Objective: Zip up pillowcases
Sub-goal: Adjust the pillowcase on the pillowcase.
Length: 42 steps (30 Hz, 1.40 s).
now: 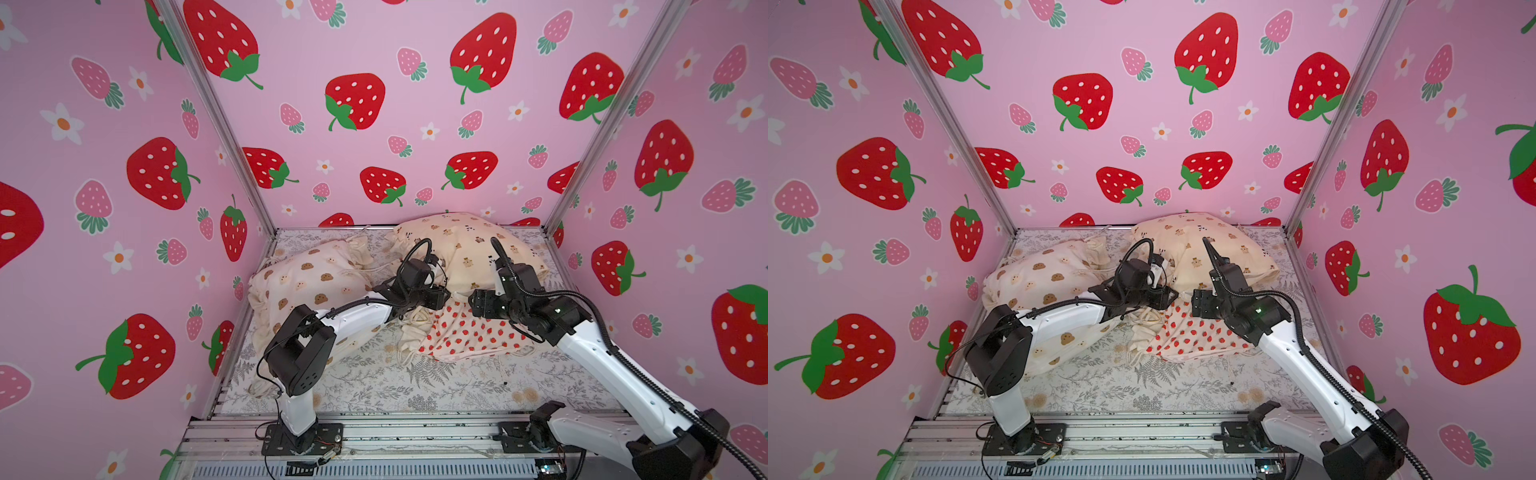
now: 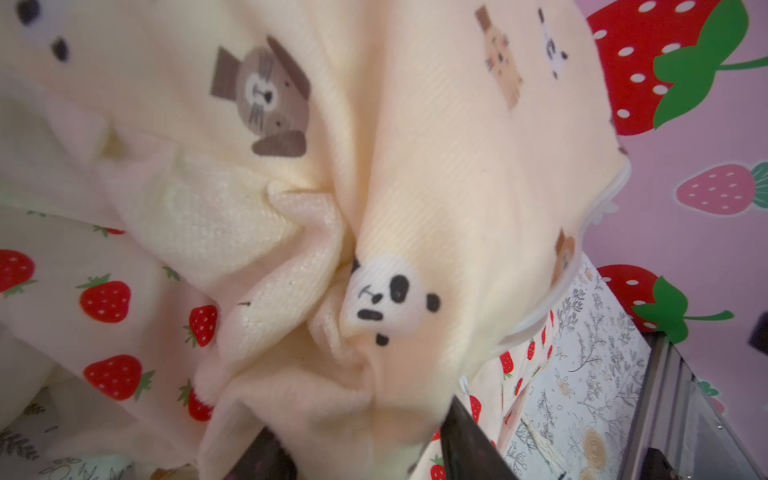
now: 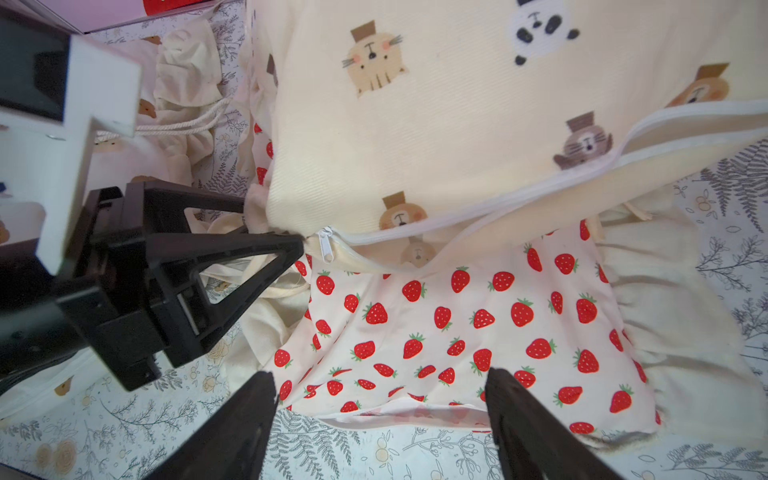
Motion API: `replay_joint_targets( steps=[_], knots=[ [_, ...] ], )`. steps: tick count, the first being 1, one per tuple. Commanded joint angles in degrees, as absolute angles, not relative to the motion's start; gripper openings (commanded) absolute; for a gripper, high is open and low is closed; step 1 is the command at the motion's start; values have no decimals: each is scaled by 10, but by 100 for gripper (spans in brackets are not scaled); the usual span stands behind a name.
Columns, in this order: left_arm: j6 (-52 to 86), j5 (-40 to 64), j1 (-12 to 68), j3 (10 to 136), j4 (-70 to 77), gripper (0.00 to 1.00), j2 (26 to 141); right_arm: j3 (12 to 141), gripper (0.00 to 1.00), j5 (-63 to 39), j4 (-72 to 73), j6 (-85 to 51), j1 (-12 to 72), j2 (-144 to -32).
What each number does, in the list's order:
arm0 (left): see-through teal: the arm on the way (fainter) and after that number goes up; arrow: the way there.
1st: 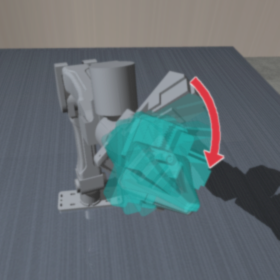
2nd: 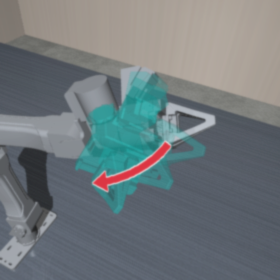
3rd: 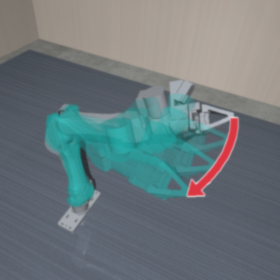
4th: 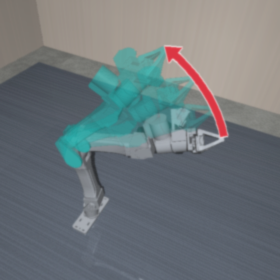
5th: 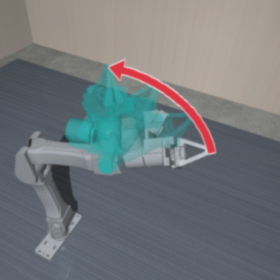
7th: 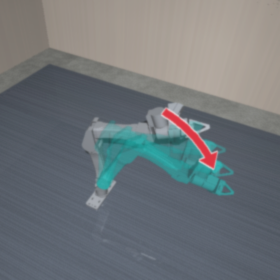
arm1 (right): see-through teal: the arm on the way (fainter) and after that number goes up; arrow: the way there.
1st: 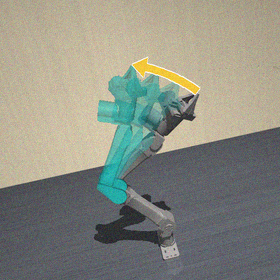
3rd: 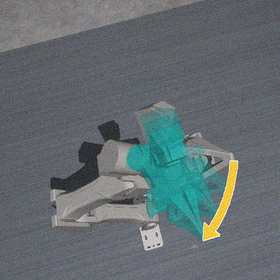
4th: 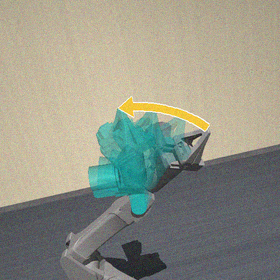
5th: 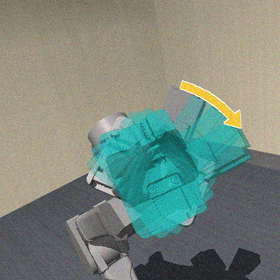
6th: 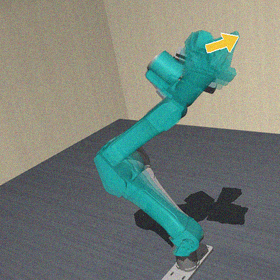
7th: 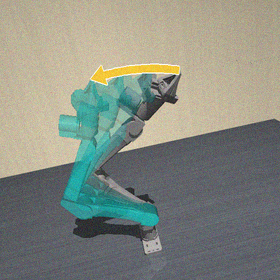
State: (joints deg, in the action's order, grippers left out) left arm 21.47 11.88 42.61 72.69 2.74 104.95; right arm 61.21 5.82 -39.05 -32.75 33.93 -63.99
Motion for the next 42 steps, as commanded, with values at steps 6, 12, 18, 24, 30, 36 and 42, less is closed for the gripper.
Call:
replay_joint_targets(
  steps=[6,12,18,24,30,36,42],
  knots=[
    [207,155,419,766,48,25,1057,622,86,32,-359,-342,274,-673],
    [189,156,416,781,35,4,1038,654,89,40,-342,-336,248,-715],
    [165,146,409,803,-10,0,1004,671,98,20,-311,-357,216,-742],
    [141,132,399,850,-79,0,987,679,100,-17,-281,-380,200,-783],
    [116,126,398,893,-113,0,961,694,100,-67,-206,-379,203,-826],
    [109,118,400,975,-188,0,937,744,100,-79,-148,-360,247,-861],
    [140,61,401,910,-231,0,874,743,99,-113,-97,-371,261,-867]
  ],
)
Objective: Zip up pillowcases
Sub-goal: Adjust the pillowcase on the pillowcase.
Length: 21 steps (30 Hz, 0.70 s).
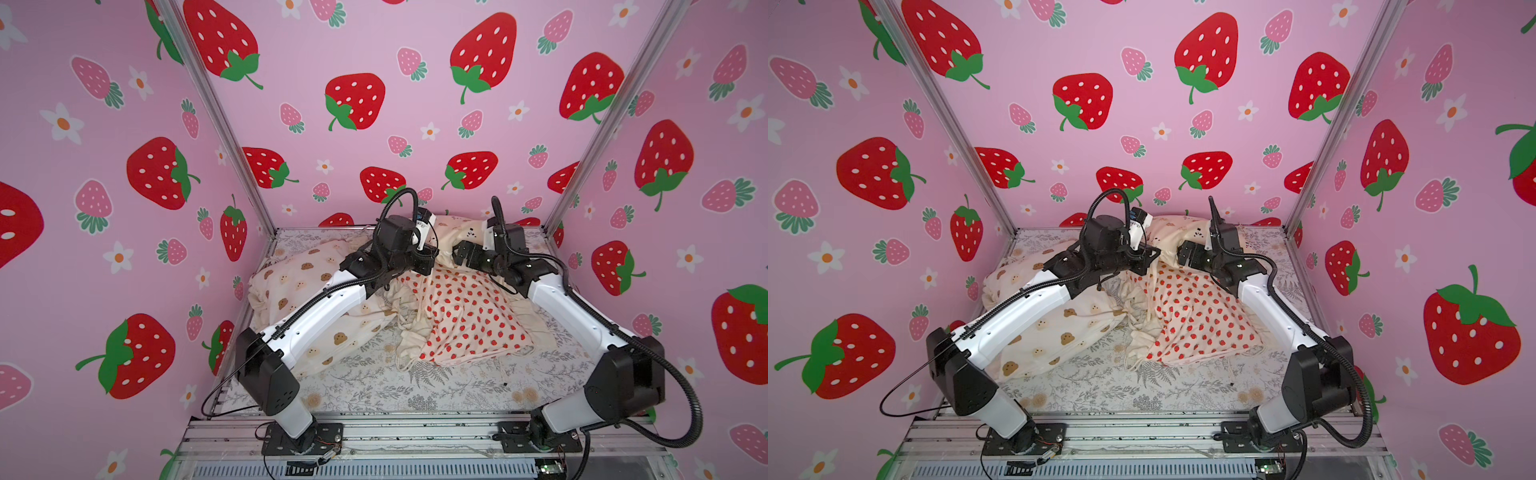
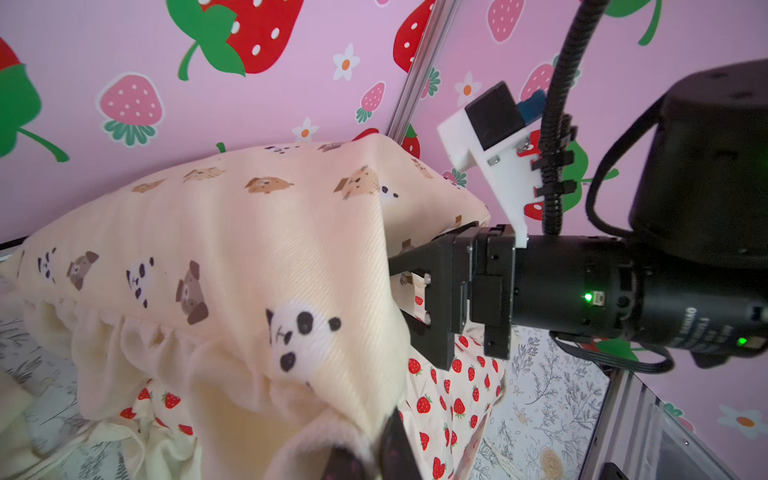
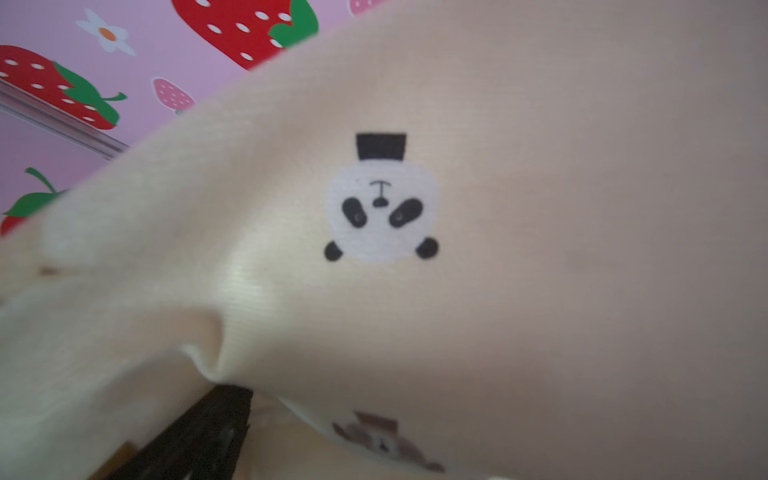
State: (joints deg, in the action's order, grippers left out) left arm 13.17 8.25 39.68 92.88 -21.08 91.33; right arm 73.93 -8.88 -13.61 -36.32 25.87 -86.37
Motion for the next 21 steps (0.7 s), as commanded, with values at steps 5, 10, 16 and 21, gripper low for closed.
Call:
replay_joint_targets(
  steps=[5,10,16,21],
  knots=[
    [207,36,400,835,-197,0,854,734,99,-123,-158,-348,265,-840],
    [265,54,378,827,-185,0,868,691,100,-64,-226,-318,266,-762],
    [285,135,372,805,-149,0,862,660,100,-76,-276,-335,266,-669],
    [286,179,369,794,-165,0,853,653,100,-166,-232,-393,289,-652]
  ],
)
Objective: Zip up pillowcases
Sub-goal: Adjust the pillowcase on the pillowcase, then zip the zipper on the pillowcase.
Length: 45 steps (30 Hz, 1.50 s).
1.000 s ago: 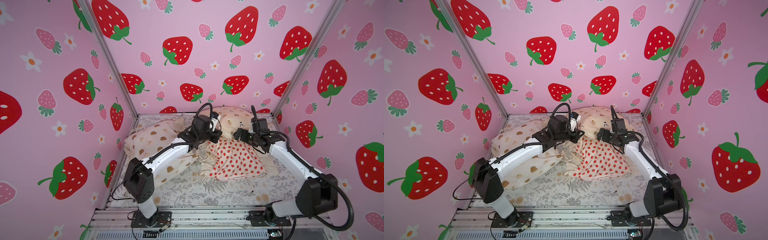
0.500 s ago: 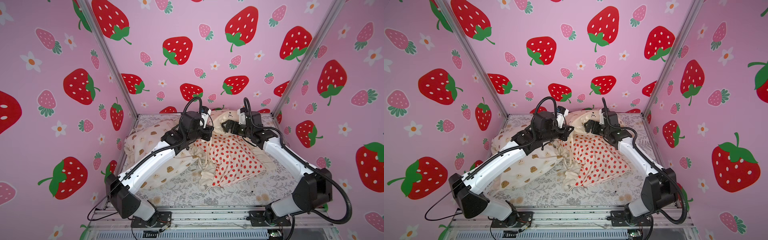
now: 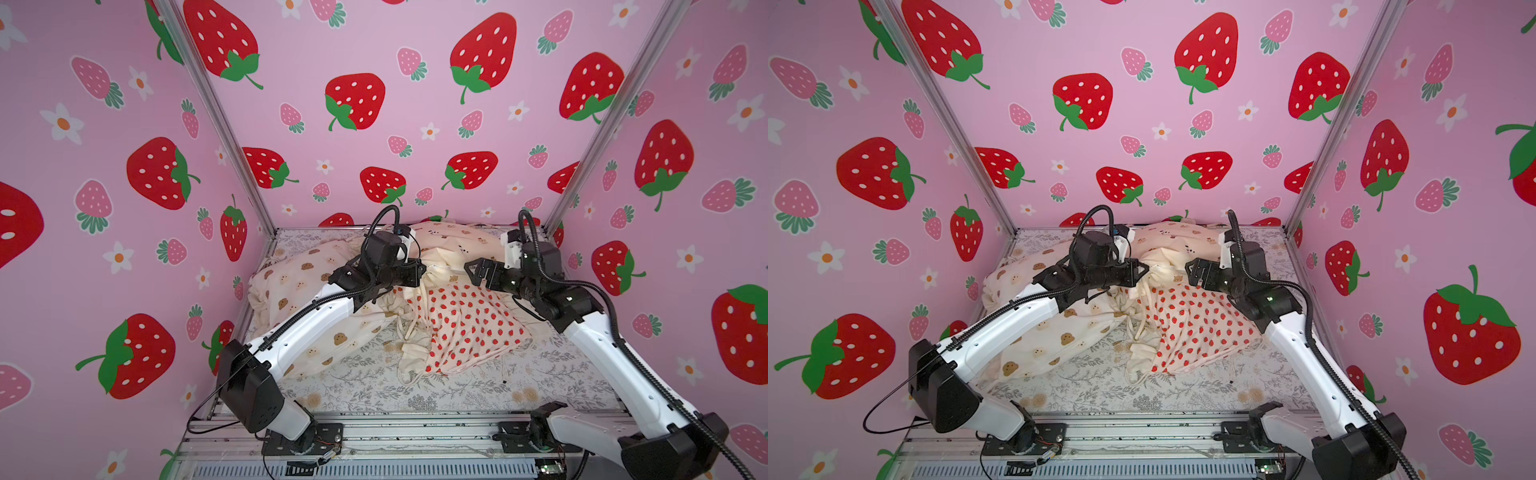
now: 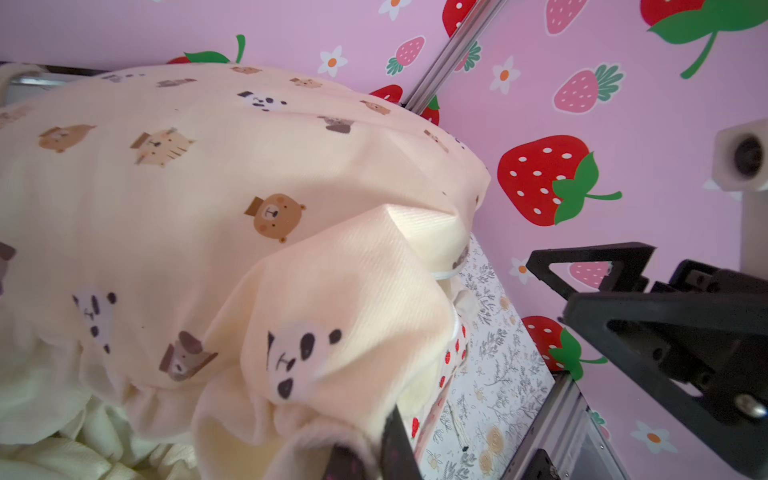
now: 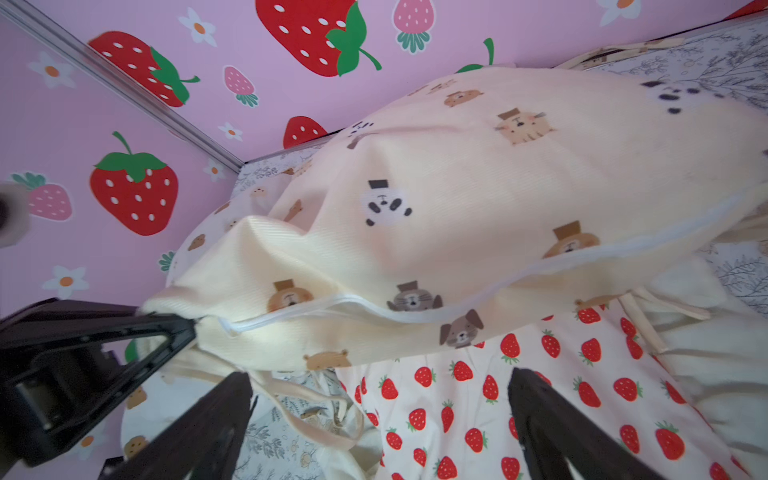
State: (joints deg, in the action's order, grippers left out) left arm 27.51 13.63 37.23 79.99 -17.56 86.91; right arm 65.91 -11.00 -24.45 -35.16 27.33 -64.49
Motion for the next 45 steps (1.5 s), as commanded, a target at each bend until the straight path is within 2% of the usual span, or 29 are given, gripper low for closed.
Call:
replay_joint_targets(
  steps=[1,11,18,23,30,37,45],
  knots=[
    [283,188,370,792,-167,0,851,651,100,-177,-221,-399,297,-659],
    [241,214,369,747,-166,0,810,616,100,-204,-122,-485,347,-688],
    [245,229,368,735,-179,0,802,615,100,-187,-84,-490,347,-701],
    [276,198,368,719,-184,0,789,620,100,-173,-92,-489,345,-709],
    [317,241,368,687,-115,0,789,626,100,-173,-68,-519,345,-754],
    [290,255,368,691,-134,0,794,640,100,-172,-28,-517,331,-790],
    [216,267,367,654,-104,0,797,565,99,-201,-27,-460,325,-723]
  ],
)
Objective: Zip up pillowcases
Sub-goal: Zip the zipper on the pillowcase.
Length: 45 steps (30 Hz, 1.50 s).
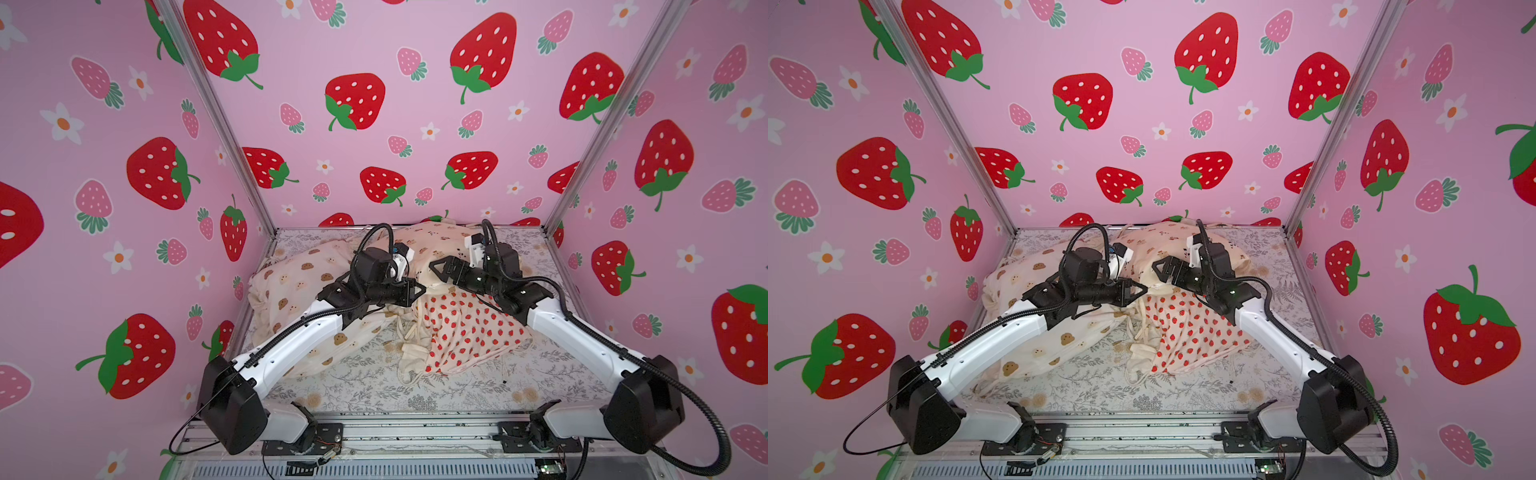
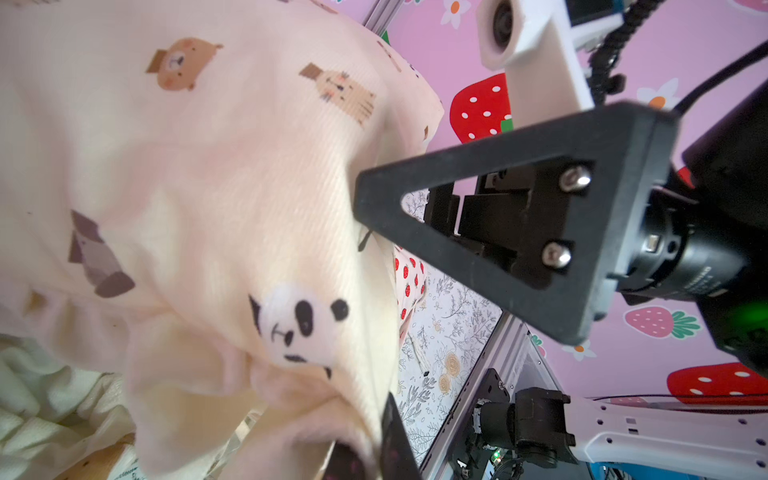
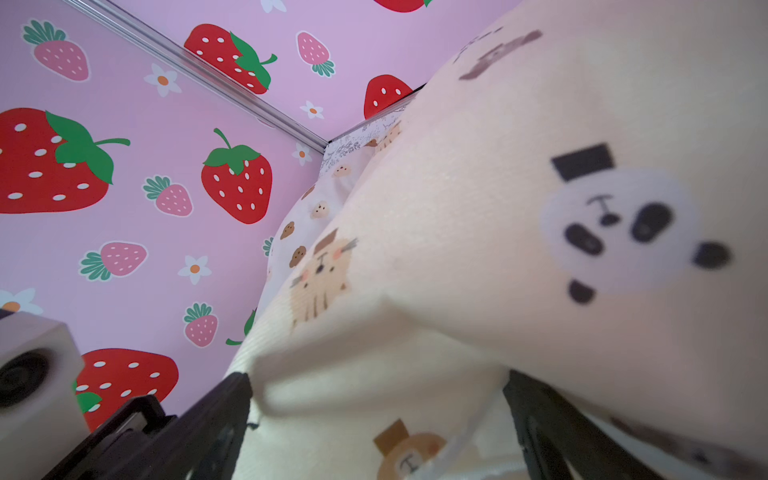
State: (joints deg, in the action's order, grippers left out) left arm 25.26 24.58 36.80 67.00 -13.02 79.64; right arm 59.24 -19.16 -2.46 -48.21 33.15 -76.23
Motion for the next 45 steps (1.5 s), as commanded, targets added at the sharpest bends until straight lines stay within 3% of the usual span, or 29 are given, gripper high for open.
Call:
replay_joint_targets(
  steps=[1,7,13,16,19,21,38,45],
  knots=[
    [219,250,368,658,-113,0,800,556,100,-189,-37,-452,325,-704],
    [208,267,367,608,-27,0,783,533,98,-132,-187,-362,333,-609],
    [151,277,367,628,-64,0,805,543,75,-88,-271,-222,393,-570],
    [146,283,367,620,-38,0,808,553,56,-77,-288,-193,410,-583],
    [142,296,367,614,-26,0,811,554,52,-147,-263,-182,415,-605],
    [137,297,367,613,-22,0,813,555,45,-180,-233,-198,415,-617],
    [127,305,367,593,0,0,801,521,48,-353,-63,-386,332,-671],
    [128,314,367,587,20,0,804,496,49,-370,-35,-409,330,-681]
  ],
)
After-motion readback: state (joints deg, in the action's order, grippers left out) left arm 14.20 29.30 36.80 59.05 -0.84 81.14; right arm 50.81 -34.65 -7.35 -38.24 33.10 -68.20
